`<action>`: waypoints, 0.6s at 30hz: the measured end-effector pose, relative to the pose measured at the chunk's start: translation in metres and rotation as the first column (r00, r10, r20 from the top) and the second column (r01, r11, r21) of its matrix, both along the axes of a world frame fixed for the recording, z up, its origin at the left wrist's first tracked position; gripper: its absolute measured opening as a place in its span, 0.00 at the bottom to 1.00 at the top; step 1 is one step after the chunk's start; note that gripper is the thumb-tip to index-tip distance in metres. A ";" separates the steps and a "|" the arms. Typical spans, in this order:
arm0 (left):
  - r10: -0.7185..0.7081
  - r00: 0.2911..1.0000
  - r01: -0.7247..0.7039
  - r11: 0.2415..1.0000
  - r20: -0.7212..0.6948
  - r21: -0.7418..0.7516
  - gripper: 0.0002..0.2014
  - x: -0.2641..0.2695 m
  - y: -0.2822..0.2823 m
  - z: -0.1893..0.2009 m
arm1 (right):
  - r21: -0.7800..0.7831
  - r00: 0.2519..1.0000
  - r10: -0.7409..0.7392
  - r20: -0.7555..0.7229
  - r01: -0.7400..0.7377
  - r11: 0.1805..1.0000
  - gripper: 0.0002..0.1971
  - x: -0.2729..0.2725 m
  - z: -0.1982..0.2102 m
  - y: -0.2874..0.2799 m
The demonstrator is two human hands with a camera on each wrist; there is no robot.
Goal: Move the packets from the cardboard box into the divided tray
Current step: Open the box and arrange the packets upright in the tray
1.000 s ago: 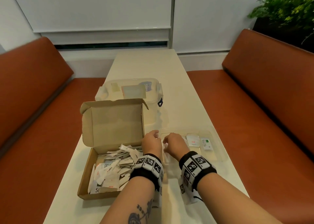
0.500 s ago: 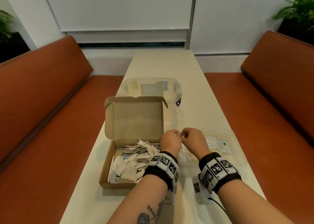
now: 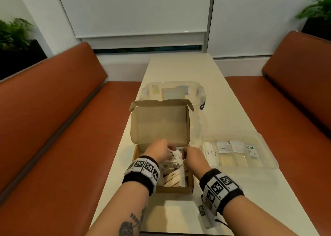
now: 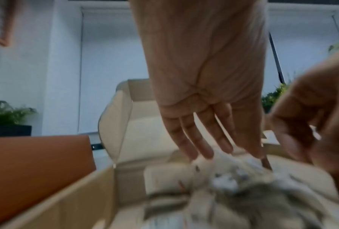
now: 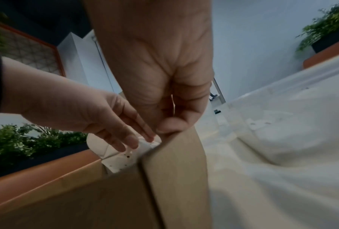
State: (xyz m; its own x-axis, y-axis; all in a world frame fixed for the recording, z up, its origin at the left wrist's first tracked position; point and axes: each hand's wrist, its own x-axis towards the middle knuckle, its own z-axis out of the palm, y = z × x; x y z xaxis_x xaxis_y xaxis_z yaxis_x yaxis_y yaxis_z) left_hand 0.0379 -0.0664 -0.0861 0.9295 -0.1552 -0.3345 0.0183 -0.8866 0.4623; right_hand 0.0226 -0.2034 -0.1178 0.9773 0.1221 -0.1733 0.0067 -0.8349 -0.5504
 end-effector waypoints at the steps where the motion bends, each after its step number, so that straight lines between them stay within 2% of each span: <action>1: -0.063 0.998 0.062 0.997 0.012 0.035 0.20 -0.002 -0.001 -0.007 | 0.001 1.000 -0.001 0.001 0.001 1.000 0.10 0.000 -0.001 0.000; 4: -0.290 0.957 0.279 0.920 -0.003 0.276 0.34 0.001 -0.009 -0.019 | -0.017 1.000 0.009 0.007 -0.009 1.000 0.08 0.003 -0.003 -0.001; 5: -0.319 0.947 0.314 0.890 -0.041 0.332 0.37 0.003 -0.011 -0.021 | -0.022 1.000 0.014 0.008 -0.014 1.000 0.07 0.004 -0.004 -0.001; 7: -0.319 0.942 0.333 0.876 -0.100 0.348 0.42 0.007 -0.014 -0.023 | -0.019 1.000 0.017 0.007 -0.016 1.000 0.06 0.004 -0.005 -0.001; 10: -0.319 0.941 0.338 0.875 -0.113 0.346 0.41 0.011 -0.016 -0.024 | -0.009 1.000 0.012 0.006 -0.012 1.000 0.07 0.004 -0.004 -0.001; 14: -0.313 0.946 0.321 0.849 -0.089 0.420 0.32 0.010 -0.023 -0.023 | 0.012 1.000 0.015 0.026 -0.016 1.000 0.08 0.003 -0.004 -0.002; 18: -0.292 0.951 0.305 0.838 -0.100 0.453 0.29 0.006 -0.028 -0.023 | -0.015 1.000 0.012 0.010 -0.012 1.000 0.10 0.002 -0.002 -0.002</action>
